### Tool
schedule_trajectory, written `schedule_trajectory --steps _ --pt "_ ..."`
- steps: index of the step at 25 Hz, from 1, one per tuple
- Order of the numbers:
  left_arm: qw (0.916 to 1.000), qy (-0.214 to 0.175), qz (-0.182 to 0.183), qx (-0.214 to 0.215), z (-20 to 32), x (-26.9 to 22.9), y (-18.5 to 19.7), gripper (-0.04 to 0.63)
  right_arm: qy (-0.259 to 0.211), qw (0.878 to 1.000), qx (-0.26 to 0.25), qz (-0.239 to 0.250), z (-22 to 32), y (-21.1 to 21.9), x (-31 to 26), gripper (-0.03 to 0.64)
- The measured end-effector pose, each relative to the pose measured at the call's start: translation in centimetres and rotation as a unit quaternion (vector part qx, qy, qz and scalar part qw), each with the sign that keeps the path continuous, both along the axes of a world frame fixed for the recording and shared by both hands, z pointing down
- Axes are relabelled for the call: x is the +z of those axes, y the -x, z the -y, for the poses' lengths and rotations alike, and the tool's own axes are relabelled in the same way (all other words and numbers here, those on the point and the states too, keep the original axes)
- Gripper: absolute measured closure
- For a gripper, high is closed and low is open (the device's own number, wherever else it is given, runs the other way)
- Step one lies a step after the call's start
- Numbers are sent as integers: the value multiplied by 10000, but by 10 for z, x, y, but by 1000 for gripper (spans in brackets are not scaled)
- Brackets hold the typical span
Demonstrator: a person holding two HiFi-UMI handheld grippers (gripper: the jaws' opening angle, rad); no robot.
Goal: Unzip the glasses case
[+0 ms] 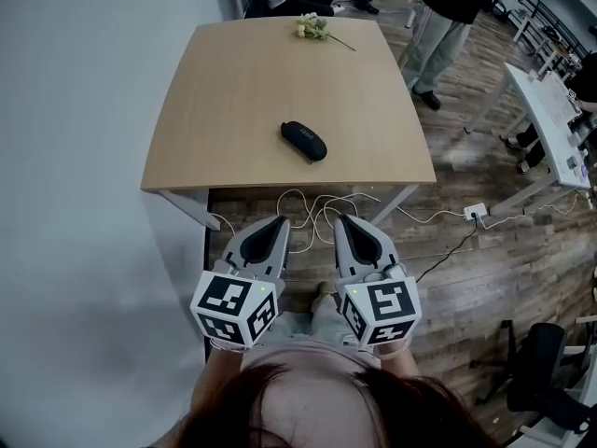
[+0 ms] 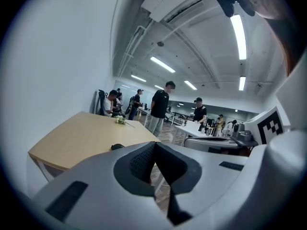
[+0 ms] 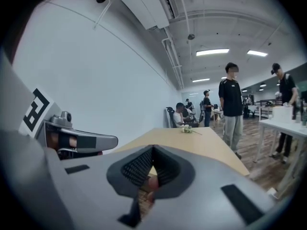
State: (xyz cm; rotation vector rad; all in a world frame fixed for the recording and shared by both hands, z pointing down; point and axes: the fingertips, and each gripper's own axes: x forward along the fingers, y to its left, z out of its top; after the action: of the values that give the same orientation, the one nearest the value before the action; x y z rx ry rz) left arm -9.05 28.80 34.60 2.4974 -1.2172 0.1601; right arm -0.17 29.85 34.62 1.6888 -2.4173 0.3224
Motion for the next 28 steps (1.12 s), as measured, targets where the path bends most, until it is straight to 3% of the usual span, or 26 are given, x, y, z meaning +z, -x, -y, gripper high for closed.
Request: schedule_trajectory --steps 14,28 --pt "9987 478 -169 -90 102 31 -18 595 121 9997 -32 196 101 -29 18 601" --pt "9898 1080 -380 -849 219 64 -52 595 264 9979 -503 302 234 -80 22 601"
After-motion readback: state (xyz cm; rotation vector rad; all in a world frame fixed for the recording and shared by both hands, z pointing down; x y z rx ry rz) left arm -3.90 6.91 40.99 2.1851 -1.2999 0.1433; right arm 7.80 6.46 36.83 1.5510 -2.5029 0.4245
